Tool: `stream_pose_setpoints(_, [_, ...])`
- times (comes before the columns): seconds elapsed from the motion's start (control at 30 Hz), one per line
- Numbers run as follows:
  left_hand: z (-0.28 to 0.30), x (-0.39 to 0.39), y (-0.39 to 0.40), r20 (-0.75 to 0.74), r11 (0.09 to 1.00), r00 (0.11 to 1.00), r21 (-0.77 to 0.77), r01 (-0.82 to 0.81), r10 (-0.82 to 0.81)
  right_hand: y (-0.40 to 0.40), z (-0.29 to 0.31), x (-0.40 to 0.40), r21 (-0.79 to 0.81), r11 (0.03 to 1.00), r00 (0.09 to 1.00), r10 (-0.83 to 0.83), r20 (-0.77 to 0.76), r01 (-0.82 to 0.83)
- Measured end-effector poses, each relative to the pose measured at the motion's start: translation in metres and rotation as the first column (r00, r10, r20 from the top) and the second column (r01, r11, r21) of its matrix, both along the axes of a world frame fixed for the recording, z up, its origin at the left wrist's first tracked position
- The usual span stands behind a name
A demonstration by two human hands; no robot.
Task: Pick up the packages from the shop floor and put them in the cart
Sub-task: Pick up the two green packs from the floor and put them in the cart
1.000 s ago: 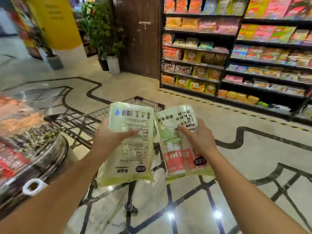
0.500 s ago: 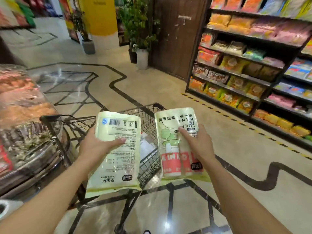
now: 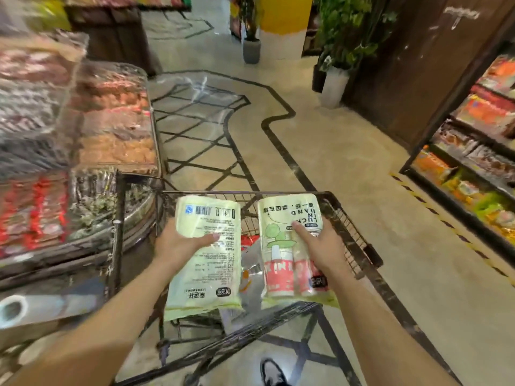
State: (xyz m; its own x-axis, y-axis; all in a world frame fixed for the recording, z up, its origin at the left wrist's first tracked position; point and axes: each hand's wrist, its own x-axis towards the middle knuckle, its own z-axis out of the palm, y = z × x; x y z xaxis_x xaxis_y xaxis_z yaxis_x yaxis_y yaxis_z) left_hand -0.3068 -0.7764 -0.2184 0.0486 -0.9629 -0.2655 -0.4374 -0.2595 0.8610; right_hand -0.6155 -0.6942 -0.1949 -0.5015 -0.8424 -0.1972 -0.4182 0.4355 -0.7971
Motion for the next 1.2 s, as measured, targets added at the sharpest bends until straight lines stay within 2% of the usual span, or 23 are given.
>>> stream_pose_setpoints(0.13, [-0.037, -0.026, -0.007, 0.026, 0.973, 0.982, 0.131, -0.190, 0.188, -0.044, -0.033, -0.005, 0.031, 0.993, 0.993, 0.117, -0.029, -0.116])
stream_pose_setpoints(0.23, [-0.064, -0.039, -0.001, 0.087, 0.938, 0.962, 0.217, -0.271, 0.257, -0.060, -0.058, -0.014, 0.083, 0.983, 0.983, 0.168, -0.079, -0.161])
stream_pose_setpoints(0.4, [-0.091, -0.067, 0.020, 0.181, 0.876, 0.916, 0.274, -0.396, 0.358, -0.076, -0.108, -0.027, 0.227, 0.942, 0.959, 0.271, -0.077, -0.248])
stream_pose_setpoints(0.63, [-0.121, -0.080, 0.022, 0.277, 0.843, 0.898, 0.332, -0.424, 0.342, -0.092, -0.144, -0.017, 0.361, 0.876, 0.938, 0.347, -0.007, -0.321])
stream_pose_setpoints(0.9, [-0.118, -0.083, -0.024, 0.395, 0.796, 0.870, 0.403, -0.451, 0.293, -0.136, -0.150, -0.006, 0.381, 0.853, 0.932, 0.348, 0.096, -0.358])
stream_pose_setpoints(1.03, [-0.125, -0.075, -0.042, 0.342, 0.817, 0.879, 0.361, -0.450, 0.334, -0.160, -0.175, -0.009, 0.392, 0.832, 0.919, 0.338, 0.202, -0.392])
stream_pose_setpoints(1.1, [-0.117, -0.079, -0.044, 0.342, 0.826, 0.877, 0.338, -0.450, 0.338, -0.168, -0.165, -0.006, 0.393, 0.825, 0.913, 0.345, 0.217, -0.406])
stream_pose_setpoints(1.2, [-0.103, -0.088, -0.043, 0.505, 0.870, 0.841, 0.306, -0.386, 0.196, -0.181, -0.150, -0.004, 0.391, 0.805, 0.893, 0.430, 0.134, -0.446])
